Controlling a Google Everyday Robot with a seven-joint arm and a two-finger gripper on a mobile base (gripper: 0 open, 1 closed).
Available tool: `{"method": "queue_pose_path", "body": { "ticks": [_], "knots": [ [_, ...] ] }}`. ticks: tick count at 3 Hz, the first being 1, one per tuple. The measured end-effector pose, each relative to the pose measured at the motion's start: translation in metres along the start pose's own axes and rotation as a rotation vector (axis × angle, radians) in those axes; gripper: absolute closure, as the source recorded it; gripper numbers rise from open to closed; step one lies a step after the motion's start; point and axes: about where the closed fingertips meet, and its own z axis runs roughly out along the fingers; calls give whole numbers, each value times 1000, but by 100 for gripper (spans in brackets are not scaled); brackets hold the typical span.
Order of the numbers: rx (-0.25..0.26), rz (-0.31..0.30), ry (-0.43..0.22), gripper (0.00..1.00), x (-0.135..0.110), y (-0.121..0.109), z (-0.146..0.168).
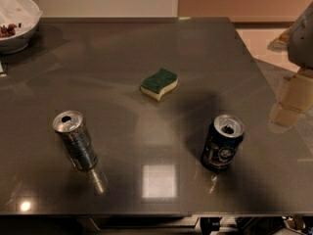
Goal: Move pepsi can near sponge
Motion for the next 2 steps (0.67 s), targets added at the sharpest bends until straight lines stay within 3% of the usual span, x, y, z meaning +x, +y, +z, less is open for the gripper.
{"method": "queue_pose_path", "body": {
  "ticks": [2],
  "knots": [
    [0,-9,-16,0,-2,1,0]
  ]
}}
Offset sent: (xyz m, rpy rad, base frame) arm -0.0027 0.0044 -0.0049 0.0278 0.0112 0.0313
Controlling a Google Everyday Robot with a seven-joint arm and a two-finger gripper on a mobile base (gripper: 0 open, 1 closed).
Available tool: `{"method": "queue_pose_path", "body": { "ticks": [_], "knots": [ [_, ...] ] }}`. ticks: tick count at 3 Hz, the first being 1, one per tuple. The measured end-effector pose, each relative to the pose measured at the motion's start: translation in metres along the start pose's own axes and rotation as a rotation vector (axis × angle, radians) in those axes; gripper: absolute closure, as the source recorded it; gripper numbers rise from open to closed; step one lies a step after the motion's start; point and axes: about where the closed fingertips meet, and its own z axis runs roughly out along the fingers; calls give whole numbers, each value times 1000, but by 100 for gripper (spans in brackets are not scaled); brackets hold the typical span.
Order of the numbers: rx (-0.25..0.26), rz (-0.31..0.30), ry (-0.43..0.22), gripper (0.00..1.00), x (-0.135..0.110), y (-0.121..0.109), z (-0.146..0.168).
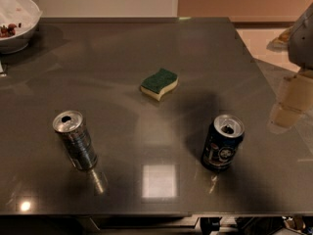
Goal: Move pepsi can near sponge
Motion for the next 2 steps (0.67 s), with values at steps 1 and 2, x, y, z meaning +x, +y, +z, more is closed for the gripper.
{"method": "queue_pose_path", "body": {
  "ticks": [1,2],
  "knots": [
    [-47,-29,-66,0,-7,12,7],
    [-141,-88,-158,0,-22,35,23]
  ]
}}
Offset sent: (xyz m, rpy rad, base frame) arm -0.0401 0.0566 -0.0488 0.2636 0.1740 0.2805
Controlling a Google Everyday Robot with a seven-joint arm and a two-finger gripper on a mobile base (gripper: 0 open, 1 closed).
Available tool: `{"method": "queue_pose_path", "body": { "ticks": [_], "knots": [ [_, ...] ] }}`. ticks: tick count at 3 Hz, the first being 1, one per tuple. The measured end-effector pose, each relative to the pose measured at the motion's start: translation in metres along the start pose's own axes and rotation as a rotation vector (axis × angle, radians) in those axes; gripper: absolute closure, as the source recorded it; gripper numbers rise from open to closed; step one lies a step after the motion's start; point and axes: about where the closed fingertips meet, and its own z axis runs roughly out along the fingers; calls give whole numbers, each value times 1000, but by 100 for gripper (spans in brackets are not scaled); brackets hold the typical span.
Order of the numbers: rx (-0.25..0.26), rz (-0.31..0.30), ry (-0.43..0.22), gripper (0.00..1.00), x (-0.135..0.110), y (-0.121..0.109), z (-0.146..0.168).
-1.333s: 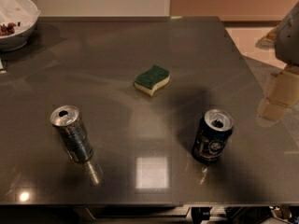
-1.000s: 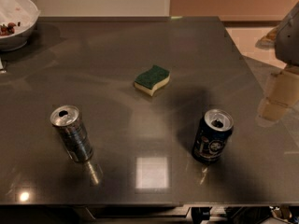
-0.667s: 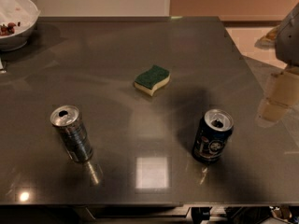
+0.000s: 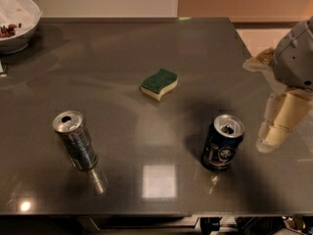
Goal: Move pepsi can near sponge
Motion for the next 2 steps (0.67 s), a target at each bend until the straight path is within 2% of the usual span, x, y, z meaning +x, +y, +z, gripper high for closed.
{"method": "queue_pose_path", "body": {
  "ticks": [1,2],
  "knots": [
    [-78,-58,-64,0,-12,17,19],
    [-132,-100,-103,0,-19,30,40]
  ]
}}
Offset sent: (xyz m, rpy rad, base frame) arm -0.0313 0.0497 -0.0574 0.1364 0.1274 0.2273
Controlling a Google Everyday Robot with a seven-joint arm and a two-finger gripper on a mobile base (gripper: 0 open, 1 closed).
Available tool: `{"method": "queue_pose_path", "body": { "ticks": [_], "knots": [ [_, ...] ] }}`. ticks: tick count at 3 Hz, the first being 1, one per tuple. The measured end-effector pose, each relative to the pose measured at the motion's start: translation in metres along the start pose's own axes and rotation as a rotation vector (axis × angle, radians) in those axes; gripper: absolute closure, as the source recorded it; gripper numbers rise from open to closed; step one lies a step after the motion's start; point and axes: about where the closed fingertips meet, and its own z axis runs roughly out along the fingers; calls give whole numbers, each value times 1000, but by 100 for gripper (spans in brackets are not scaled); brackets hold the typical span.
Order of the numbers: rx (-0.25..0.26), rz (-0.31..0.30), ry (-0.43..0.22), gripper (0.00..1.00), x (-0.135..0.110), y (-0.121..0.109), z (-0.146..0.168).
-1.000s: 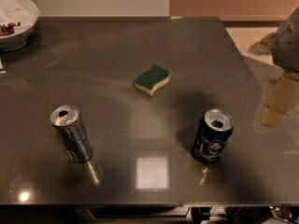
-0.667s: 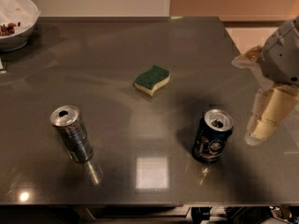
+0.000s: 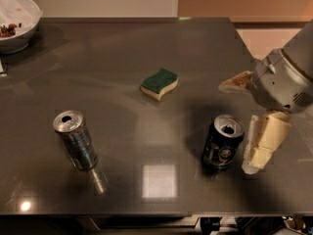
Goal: Move pepsi can near sponge
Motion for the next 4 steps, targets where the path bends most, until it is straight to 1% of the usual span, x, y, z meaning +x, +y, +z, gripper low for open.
{"method": "queue_pose_path", "body": {
  "ticks": [1,2,3,4],
  "knots": [
    [-28,-18,-13,0,0,4,14],
    [-39,-28,-12,16,3,5,20],
    [-43,-30,-14,40,5,5,20],
    [-30,-18,-11,62,2,-3,15]
  ]
}}
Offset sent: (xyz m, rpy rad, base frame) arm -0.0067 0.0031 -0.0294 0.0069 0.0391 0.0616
